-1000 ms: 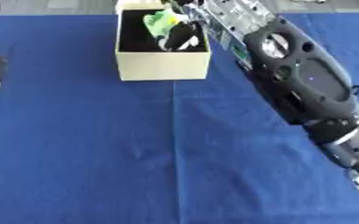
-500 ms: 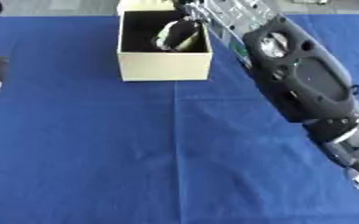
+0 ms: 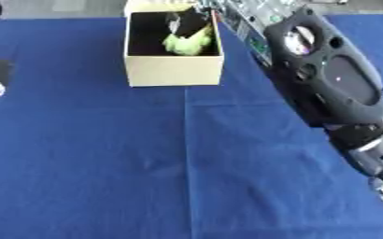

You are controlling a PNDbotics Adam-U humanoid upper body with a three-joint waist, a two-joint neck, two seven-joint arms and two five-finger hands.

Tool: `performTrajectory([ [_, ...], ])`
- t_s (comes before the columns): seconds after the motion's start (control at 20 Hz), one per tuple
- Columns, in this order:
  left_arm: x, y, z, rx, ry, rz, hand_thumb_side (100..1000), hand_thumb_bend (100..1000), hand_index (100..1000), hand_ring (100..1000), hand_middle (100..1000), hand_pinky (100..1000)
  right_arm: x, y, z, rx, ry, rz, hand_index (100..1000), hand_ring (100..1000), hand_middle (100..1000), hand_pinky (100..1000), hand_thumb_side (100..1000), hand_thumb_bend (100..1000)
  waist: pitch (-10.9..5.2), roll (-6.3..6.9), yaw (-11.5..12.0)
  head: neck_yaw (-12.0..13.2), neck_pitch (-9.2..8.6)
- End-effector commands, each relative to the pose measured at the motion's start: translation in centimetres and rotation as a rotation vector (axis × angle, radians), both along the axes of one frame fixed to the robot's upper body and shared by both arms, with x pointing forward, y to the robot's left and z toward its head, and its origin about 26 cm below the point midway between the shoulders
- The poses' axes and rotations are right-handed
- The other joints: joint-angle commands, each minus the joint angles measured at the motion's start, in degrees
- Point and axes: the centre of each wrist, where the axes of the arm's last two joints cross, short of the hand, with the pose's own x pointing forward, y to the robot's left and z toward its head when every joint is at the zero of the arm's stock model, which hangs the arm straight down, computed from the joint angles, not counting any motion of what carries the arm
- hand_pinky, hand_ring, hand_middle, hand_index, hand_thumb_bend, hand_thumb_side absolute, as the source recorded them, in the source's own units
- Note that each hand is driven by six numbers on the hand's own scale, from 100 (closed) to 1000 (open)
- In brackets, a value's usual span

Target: Pick up objects on the table and place them in the box.

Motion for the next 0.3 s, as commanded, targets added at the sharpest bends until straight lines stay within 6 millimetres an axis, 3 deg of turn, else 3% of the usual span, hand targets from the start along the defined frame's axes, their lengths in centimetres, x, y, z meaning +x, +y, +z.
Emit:
performTrajectory([
  [0.05, -0.3, 0.1, 0.8, 0.021, -0.021, 0.002, 557, 372, 744, 563, 560, 433, -2.4, -0.7, 2.3, 0.045, -0.045, 0.059, 850, 948, 859, 910, 460, 100, -1.75, 0.41, -0.2, 0.5, 0.77],
  [0.3, -0.3, 0.1, 0.9, 0.024, -0.025, 0.006, 559, 373, 744, 564, 562, 434, -5.6, -2.1, 3.3, 0.065, -0.067, 0.115, 833, 942, 850, 912, 353, 100, -2.25, 0.64, -0.9, 1.0, 1.50],
])
